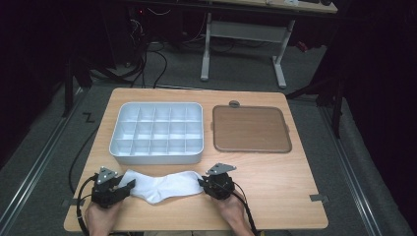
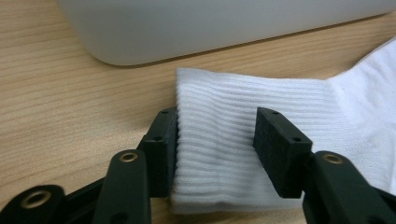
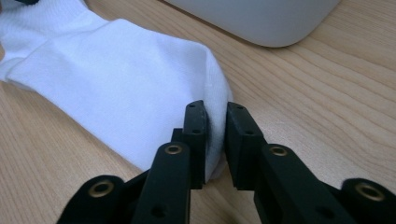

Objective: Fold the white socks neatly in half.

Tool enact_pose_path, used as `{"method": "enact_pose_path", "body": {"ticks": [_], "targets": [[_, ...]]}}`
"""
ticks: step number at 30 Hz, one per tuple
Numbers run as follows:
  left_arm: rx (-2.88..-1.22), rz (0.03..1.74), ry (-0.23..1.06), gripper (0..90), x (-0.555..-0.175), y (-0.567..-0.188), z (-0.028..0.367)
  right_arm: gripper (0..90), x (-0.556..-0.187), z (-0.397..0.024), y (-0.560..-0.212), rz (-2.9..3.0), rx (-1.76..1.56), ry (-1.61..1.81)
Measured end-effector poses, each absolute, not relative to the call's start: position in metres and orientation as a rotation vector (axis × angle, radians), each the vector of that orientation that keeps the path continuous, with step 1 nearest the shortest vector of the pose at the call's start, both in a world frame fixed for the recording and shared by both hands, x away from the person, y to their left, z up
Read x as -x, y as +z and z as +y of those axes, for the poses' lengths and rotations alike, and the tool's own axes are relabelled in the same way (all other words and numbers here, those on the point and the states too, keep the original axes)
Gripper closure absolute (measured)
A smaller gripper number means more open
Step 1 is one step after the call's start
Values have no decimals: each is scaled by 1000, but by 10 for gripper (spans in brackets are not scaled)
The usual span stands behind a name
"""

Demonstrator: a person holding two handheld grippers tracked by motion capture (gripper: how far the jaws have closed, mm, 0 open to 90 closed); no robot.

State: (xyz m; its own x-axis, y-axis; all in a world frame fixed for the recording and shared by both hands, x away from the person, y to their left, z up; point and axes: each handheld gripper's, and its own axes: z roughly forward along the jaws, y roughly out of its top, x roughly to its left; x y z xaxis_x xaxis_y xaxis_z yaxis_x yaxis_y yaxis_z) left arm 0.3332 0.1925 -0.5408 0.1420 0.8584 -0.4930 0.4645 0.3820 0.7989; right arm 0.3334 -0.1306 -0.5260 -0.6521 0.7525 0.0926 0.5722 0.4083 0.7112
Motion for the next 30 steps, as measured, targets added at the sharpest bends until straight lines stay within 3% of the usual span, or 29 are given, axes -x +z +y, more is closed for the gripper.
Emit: {"method": "enact_pose_path", "body": {"ticks": [7,30], "targets": [[-1267,1493,418,541,-334,-540,189,848,-332,-133,-526,2420,-1148,1055],[-1293,1452,375,653,-338,-537,153,856,-326,-171,-522,2342,-1200,1046]]}}
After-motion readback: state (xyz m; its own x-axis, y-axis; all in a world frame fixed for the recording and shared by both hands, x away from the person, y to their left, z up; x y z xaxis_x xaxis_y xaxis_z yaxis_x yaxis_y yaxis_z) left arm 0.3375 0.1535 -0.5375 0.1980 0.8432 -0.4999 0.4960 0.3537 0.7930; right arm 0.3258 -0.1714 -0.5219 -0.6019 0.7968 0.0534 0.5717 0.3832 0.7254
